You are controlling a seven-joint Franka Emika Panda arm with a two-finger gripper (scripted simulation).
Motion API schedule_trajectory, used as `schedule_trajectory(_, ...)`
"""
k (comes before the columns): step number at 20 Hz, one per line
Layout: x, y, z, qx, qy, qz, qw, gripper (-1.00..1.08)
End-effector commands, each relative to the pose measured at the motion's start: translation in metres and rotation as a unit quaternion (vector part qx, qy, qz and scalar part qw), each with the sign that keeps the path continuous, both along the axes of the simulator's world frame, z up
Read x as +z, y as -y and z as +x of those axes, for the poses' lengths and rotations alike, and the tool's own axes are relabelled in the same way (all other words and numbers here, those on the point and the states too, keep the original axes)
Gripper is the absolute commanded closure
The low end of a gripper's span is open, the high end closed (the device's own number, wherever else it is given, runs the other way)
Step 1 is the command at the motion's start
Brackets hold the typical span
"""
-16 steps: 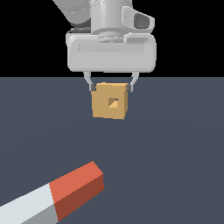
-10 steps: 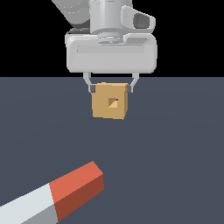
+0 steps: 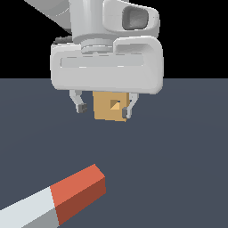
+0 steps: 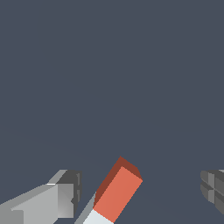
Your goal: Insert the peg into the horizontal hole in a box.
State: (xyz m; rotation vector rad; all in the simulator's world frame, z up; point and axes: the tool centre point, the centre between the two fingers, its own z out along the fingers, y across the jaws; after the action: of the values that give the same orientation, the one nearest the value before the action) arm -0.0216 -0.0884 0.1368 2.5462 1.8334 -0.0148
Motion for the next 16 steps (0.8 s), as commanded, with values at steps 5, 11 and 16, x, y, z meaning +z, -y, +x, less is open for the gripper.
schedule_trajectory(5,-0.032,0.070,-0.042,-0.145,0.002,0.001,0.9894,-0.92)
schedule_trajectory(11,-0.055,0.109,-0.082,-0.244,0.003,0.002,0.9698,-0.92)
schedule_trajectory(16,-0.065,0.123,-0.102,-0.286,0.004,0.002,0.9584,-0.92)
